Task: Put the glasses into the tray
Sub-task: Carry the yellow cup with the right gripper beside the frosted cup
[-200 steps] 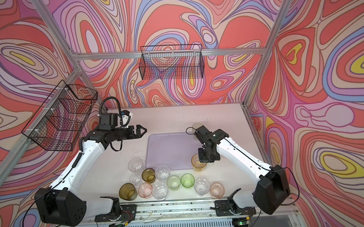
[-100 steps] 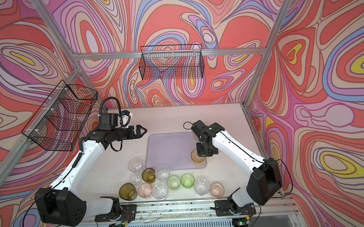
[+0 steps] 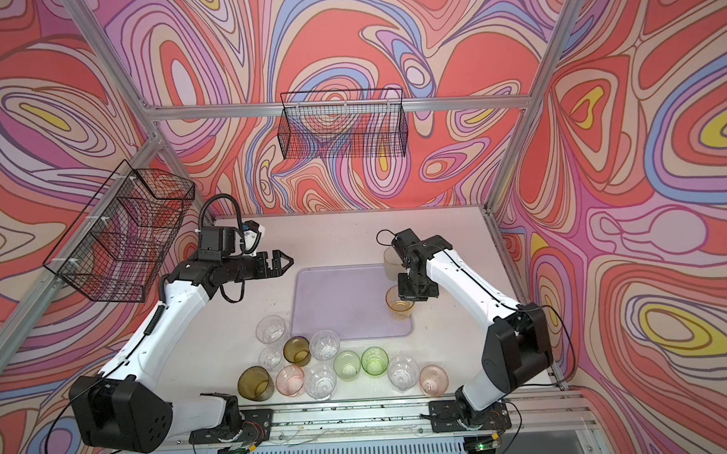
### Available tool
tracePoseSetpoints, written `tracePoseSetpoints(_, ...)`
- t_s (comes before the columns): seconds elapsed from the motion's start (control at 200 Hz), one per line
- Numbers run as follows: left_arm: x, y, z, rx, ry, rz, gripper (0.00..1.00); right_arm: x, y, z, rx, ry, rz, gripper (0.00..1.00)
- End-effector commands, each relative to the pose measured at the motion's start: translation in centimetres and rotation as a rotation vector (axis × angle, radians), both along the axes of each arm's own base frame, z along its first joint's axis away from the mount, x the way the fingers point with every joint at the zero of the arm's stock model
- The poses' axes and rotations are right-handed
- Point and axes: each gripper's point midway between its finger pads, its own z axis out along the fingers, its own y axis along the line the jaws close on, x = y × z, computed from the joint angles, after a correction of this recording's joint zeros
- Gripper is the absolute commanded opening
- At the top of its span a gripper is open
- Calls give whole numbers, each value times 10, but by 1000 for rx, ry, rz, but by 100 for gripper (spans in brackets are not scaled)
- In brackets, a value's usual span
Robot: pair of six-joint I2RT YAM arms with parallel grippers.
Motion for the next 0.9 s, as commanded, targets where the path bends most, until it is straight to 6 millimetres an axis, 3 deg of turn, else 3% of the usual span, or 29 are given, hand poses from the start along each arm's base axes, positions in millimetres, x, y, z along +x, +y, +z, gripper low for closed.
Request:
tracePoseSetpoints(0.0, 0, 0, 0, -6, -4, -2, 100, 16, 8, 4, 36, -40, 17, 0)
tracePoseSetpoints(0.891, 0, 0, -1, -9, -1, -3, 100, 56, -2, -24, 49, -45, -12, 0)
